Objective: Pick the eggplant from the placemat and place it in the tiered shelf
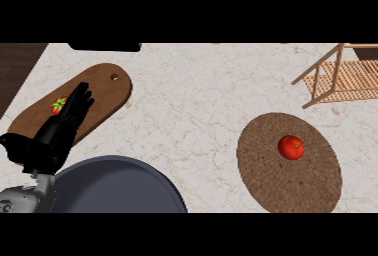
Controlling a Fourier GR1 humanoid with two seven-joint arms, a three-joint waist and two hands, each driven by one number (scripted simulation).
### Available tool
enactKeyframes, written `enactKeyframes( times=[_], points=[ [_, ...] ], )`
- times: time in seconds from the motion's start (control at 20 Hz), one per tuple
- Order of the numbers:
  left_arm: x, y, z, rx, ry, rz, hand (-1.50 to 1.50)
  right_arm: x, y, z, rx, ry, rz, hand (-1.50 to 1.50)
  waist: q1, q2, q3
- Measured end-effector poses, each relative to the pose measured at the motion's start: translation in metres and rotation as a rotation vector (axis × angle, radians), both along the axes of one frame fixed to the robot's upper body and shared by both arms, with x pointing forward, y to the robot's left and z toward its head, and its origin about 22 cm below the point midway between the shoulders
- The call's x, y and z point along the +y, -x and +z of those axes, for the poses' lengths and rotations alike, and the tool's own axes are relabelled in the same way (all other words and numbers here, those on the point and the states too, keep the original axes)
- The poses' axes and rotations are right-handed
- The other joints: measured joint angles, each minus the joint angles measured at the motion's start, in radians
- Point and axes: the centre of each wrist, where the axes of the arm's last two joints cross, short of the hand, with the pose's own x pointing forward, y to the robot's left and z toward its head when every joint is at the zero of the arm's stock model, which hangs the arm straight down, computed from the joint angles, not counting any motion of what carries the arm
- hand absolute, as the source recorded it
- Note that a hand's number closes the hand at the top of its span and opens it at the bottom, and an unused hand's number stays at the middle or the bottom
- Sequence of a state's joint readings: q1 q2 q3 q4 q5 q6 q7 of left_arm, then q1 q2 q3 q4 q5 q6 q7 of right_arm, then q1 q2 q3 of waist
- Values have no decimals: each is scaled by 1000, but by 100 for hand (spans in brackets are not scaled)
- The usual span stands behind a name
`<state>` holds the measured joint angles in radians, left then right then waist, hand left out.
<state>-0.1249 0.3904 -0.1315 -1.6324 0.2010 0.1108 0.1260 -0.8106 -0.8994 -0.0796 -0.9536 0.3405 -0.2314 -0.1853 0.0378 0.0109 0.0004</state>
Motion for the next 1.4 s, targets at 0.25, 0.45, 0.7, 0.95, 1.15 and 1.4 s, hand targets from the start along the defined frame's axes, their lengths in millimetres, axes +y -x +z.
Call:
enactKeyframes(
  times=[0.25,0.45,0.7,0.95,1.15,1.4],
  points=[
    [4,0,2,6,-5,5,0,-1,-18,1,54,10,86,150,-3,-2,0],
    [5,1,3,5,-5,-1,0,0,-27,-7,163,104,141,150,2,0,0],
    [-1,2,3,4,-1,4,0,-7,-34,-31,284,182,199,150,-1,0,0],
    [4,9,-2,1,-4,3,0,-18,-36,-56,339,163,170,150,-3,-1,1],
    [4,5,-1,-1,-10,1,0,-33,-31,-57,319,99,40,150,-3,2,3],
    [2,4,-1,-6,-18,-5,0,-61,-14,-55,337,200,-196,-150,6,6,1]
  ],
)
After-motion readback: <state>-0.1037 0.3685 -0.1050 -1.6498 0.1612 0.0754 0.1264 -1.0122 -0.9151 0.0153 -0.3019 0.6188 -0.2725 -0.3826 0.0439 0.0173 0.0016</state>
